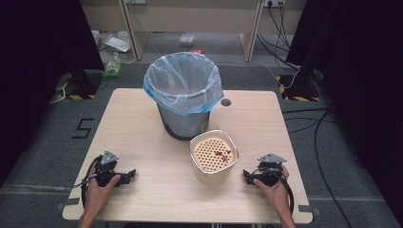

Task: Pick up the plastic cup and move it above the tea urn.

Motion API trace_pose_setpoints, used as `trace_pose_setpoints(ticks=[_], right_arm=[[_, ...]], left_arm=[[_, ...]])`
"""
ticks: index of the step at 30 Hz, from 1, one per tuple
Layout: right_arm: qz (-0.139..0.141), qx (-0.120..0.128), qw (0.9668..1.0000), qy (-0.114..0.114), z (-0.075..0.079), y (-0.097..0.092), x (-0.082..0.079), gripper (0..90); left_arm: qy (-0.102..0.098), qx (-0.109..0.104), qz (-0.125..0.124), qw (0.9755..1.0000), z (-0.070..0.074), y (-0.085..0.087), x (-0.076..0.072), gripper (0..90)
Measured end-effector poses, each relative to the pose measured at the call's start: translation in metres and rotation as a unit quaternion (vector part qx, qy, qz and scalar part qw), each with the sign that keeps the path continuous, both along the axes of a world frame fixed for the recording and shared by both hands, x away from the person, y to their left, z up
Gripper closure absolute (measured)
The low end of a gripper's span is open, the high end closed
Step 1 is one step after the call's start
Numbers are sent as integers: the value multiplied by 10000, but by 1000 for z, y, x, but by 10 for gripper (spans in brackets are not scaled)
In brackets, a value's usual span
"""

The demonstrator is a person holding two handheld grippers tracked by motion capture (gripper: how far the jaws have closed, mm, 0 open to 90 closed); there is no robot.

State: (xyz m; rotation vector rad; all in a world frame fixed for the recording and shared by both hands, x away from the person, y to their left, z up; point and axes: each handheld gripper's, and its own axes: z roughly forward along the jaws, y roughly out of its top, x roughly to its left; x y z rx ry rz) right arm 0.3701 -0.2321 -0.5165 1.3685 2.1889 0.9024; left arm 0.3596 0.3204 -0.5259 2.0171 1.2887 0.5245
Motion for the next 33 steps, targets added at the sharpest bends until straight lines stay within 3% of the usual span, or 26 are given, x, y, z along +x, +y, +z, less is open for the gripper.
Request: trace_pose_setpoints(ticks=[3,6,11,20,31,33], right_arm=[[67,42,9999,-97,2,-2,-1,210],[14,69,9999,-81,4,-4,-1,159],[75,44,9997,-231,15,-7,1,196],[96,272,9988,-391,47,-14,22,241],[168,393,9981,-448,70,-13,50,289],[210,539,9973,-460,77,-10,58,309]], left_arm=[[0,1,0,10000,0,0,0,0],[0,0,0,10000,0,0,0,0],[-1,1,-1,10000,0,0,0,0],[-1,0,-1,10000,0,0,0,0],[-1,3,-12,10000,0,0,0,0],[-2,3,-13,10000,0,0,0,0]])
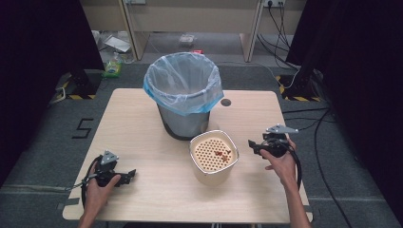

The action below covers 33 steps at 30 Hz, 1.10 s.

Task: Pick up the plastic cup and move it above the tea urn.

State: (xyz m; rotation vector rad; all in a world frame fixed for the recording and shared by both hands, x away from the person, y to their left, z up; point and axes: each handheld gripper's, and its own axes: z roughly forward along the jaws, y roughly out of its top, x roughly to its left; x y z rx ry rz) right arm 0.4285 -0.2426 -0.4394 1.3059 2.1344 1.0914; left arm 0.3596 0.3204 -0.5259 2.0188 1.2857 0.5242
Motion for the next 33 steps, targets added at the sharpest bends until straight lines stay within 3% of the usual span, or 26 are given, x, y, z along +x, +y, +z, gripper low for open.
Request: trace_pose_setpoints(ticks=[11,15,23,25,33], right_arm=[[388,147,9991,-43,21,28,35,383],[635,83,9979,-10,24,40,47,400],[991,189,9949,88,26,65,61,456],[1074,90,9941,124,26,70,64,463],[1331,167,9906,269,25,82,75,506]], left_arm=[[1,1,-2,10000,0,0,0,0],[4,1,-3,10000,0,0,0,0],[1,2,-3,10000,0,0,0,0],[1,1,-4,10000,0,0,0,0],[2,1,-4,10000,0,0,0,0]])
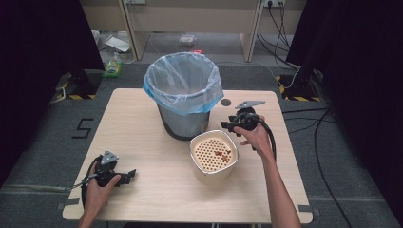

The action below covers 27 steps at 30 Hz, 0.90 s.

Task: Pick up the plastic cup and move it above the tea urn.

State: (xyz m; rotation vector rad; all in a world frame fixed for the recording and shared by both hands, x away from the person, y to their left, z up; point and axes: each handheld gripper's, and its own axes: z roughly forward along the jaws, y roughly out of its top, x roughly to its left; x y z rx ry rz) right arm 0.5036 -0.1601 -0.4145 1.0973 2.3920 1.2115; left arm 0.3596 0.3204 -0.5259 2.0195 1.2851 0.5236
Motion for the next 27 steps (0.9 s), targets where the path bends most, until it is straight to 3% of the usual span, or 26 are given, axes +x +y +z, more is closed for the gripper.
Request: trace_pose_setpoints(ticks=[15,18,27], right_arm=[[336,-78,9990,283,-9,20,20,587],[383,-276,9983,333,-10,23,22,620],[321,-303,9974,576,-17,9,29,745]], left_arm=[[0,0,-2,10000,0,0,0,0],[0,-1,-9,10000,0,0,0,0],[0,-2,-21,10000,0,0,0,0]])
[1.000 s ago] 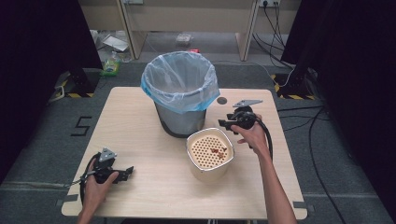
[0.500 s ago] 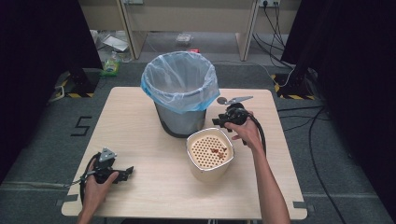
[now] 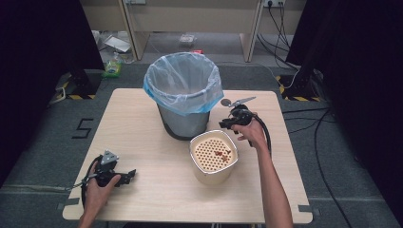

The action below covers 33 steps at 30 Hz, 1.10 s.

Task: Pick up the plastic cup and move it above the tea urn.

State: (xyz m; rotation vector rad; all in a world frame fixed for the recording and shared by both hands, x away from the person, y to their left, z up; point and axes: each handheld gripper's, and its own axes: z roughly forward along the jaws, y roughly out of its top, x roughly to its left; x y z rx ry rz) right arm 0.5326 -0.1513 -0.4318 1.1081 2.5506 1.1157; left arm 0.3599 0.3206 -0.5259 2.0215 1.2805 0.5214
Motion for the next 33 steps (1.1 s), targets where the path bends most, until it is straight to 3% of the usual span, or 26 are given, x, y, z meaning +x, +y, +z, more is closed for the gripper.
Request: trace_pose_setpoints(ticks=[6,8,15,17,19,25,33], right_arm=[[138,36,9998,99,-2,2,0,768],[229,-102,9995,210,-7,6,0,785],[191,-39,9995,235,-9,0,0,844],[164,40,9998,122,-5,-6,-2,868],[139,-119,9998,21,-1,-11,-6,870],[28,-263,9993,-271,4,-20,-13,870],[-383,-442,9947,-847,27,-36,-23,870]], left_arm=[[3,4,-4,10000,0,0,0,0],[0,-1,-5,10000,0,0,0,0],[2,1,-6,10000,0,0,0,0],[3,2,-7,10000,0,0,0,0],[2,2,-10,10000,0,0,0,0],[-1,-1,-11,10000,0,0,0,0],[-2,-2,-12,10000,0,0,0,0]])
